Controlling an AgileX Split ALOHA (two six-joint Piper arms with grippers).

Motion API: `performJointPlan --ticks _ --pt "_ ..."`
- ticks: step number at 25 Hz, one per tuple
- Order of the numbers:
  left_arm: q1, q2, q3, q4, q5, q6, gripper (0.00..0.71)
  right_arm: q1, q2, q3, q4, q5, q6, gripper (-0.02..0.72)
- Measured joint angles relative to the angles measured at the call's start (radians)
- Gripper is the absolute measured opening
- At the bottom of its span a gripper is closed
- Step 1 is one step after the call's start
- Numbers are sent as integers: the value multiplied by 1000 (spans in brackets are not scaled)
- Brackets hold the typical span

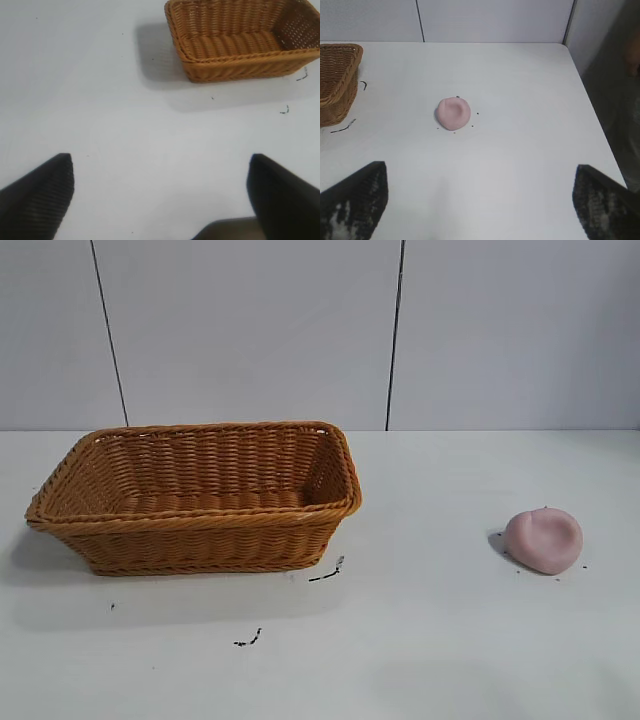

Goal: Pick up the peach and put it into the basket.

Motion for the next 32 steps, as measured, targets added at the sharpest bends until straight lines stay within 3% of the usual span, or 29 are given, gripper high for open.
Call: performJointPlan --ticks 15,32 --pt "0 0 0 0 0 0 692 0 72 -44 0 1 0 689" --pt "0 0 0 0 0 0 692 0 1382 -618 9 -26 14 689"
